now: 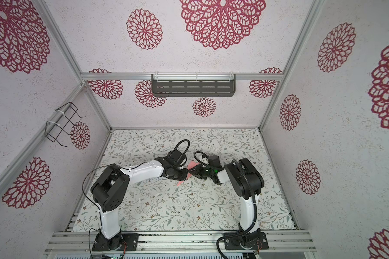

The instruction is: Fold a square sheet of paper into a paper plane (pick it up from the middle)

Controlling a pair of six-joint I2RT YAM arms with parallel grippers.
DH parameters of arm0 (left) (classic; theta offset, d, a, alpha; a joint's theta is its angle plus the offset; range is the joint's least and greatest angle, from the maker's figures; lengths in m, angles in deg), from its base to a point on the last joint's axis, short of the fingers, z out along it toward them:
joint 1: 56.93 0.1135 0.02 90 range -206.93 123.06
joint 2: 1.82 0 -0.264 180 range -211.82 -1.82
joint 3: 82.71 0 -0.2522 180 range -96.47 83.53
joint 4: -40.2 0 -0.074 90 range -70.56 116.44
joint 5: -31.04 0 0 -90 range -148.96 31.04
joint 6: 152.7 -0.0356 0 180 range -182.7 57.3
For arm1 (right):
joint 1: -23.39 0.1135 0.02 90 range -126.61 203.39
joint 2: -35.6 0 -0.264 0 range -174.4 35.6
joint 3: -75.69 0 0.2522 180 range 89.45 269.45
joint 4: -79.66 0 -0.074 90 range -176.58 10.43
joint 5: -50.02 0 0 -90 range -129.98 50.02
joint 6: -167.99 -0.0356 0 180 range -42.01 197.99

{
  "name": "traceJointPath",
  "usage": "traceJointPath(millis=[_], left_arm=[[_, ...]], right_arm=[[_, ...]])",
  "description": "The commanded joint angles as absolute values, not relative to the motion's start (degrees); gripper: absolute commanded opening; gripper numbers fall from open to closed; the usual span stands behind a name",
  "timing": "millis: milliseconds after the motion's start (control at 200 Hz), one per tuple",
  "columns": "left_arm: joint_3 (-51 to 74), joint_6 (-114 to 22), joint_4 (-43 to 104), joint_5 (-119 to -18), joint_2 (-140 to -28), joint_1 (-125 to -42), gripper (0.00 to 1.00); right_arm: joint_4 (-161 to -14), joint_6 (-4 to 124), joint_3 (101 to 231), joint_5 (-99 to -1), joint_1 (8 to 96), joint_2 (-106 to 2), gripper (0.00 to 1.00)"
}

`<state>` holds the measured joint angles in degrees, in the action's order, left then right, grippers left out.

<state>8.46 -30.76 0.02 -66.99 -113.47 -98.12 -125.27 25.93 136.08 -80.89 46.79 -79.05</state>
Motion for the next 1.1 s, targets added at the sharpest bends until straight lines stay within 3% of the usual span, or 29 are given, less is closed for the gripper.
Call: traceJointPath(millis=[0,630,1096], left_arm=[[6.65,-30.62,-1.01,-65.73,-115.98,-97.85,0.0],[5.95,-30.92,-7.38,-62.18,-120.69,-98.67,0.0],[6.89,-31.43,-9.99,-61.78,-121.79,-99.21,0.0]], right_arm=[[-120.7,27.87,136.03,-78.82,46.24,-79.36,0.26],[-118.83,29.48,136.71,-78.08,45.57,-79.57,0.26],[-114.94,33.16,141.03,-74.25,35.9,-80.69,0.25]])
